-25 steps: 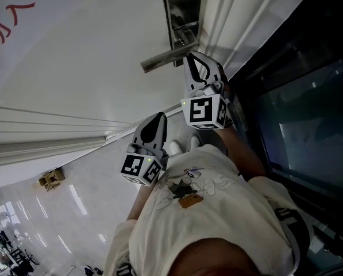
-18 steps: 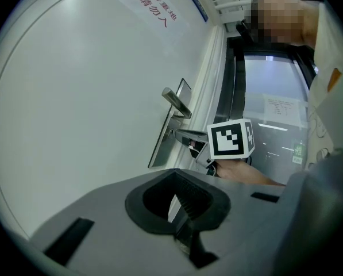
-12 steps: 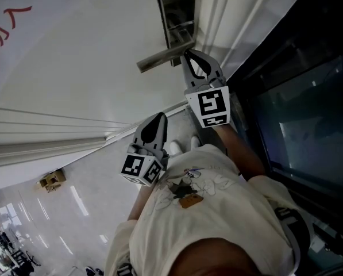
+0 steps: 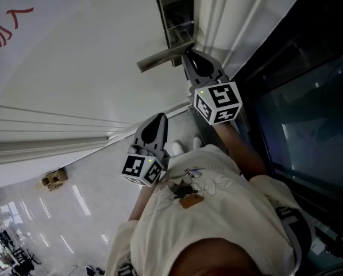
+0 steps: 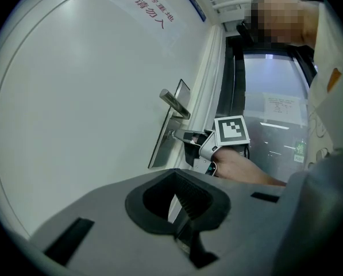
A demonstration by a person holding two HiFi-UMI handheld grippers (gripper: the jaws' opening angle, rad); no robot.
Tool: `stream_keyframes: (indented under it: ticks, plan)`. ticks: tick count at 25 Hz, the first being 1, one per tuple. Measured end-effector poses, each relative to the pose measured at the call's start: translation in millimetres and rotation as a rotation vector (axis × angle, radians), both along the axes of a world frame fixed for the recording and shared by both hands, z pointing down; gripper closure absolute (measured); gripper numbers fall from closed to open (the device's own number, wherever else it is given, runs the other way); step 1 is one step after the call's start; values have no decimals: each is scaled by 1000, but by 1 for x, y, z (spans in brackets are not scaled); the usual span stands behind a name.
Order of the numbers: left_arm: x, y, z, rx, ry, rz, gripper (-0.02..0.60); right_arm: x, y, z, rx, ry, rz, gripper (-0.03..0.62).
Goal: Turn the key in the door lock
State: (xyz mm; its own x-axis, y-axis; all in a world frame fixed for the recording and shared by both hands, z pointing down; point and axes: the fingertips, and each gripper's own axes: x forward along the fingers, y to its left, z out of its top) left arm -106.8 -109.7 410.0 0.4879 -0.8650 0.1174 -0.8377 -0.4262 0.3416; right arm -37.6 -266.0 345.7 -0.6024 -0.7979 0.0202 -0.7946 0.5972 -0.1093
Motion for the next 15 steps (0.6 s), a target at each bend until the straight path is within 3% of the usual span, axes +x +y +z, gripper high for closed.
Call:
stream_keyframes:
  ticks: [15]
  plan:
    - [-1,5,-1,2,-12,-6,577,5,-4,3,-245,-402,-87,557]
